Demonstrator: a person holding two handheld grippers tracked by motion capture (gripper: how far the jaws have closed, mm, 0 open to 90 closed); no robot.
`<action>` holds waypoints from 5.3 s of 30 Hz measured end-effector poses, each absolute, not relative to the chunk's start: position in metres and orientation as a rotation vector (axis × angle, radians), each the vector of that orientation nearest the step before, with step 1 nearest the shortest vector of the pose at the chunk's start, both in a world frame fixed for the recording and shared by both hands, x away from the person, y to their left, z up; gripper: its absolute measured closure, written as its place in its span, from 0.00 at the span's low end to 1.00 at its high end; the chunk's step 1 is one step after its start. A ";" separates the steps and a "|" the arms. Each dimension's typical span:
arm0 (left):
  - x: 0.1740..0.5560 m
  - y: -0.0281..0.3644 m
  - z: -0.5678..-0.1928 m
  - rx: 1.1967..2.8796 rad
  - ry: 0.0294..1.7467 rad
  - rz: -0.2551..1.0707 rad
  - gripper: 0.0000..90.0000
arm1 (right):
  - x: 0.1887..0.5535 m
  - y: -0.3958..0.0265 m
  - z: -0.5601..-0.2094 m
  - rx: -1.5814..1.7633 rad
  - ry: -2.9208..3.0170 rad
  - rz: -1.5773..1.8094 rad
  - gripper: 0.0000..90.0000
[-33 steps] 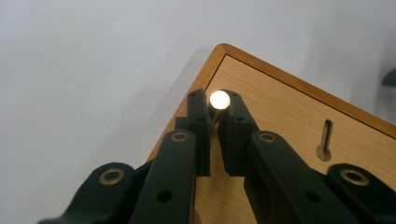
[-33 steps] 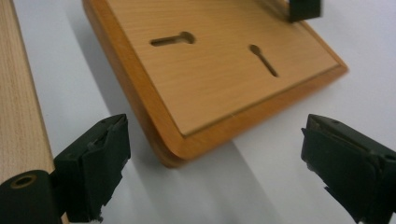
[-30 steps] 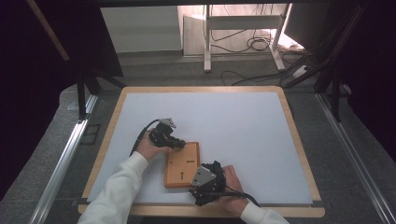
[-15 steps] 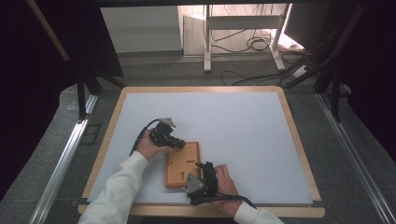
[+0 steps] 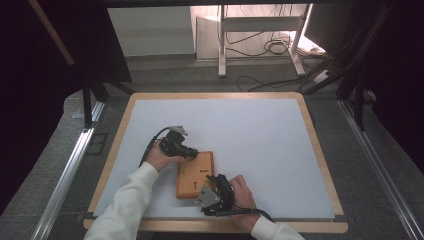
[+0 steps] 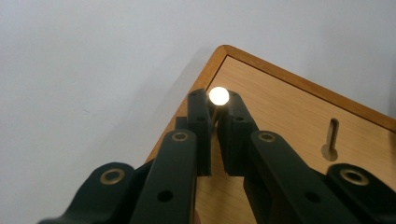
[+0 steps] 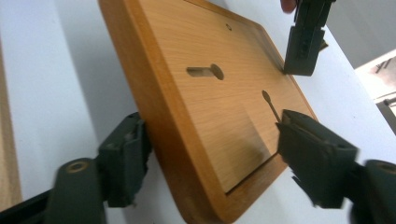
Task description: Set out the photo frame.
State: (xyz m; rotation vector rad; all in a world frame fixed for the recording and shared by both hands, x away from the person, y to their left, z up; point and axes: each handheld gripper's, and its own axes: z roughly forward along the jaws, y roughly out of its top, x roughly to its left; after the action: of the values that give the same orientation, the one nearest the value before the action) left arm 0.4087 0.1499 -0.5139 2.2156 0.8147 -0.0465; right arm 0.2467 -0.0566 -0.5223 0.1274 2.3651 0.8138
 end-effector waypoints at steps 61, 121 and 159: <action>0.337 0.215 -0.525 2.143 0.953 0.284 0.35 | 0.263 -0.068 -0.488 0.124 2.319 0.861 0.52; 0.339 0.223 -0.530 2.076 1.008 0.301 0.37 | 0.288 -0.062 -0.397 -0.080 2.570 1.010 0.77; 0.340 0.220 -0.531 2.081 1.001 0.292 0.36 | 0.378 -0.089 -0.420 0.443 2.428 1.060 0.45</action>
State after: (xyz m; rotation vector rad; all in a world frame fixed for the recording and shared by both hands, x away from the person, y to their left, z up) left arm 0.3396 0.2197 -0.5314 2.0815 1.0013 0.2917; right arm 0.3784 -0.0891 -0.4204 0.4428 2.4282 1.0597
